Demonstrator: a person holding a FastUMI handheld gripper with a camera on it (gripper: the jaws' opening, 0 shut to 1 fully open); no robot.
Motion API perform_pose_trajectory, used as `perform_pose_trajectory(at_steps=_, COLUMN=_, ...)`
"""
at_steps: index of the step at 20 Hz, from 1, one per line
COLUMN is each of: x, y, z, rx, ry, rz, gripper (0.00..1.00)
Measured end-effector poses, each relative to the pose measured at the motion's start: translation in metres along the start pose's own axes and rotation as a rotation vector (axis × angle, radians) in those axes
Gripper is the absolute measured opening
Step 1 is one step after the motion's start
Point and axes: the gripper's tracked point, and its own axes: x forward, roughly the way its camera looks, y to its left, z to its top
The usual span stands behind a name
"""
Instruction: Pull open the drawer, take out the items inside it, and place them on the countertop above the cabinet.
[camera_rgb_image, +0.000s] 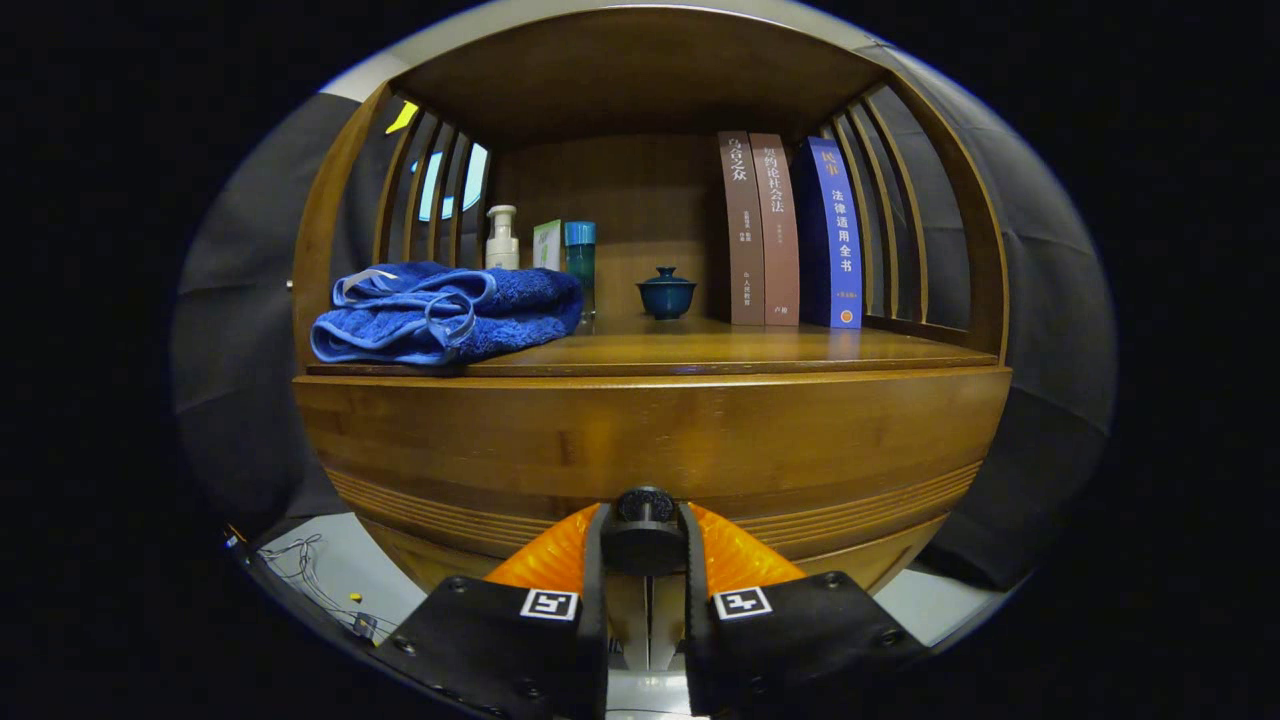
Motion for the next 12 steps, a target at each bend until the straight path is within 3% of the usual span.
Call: perform_pose_trajectory(at_steps=12, x=-0.102, y=-0.002, z=-0.018, rx=0.018, ry=0.014, rz=0.011, gripper=0.34)
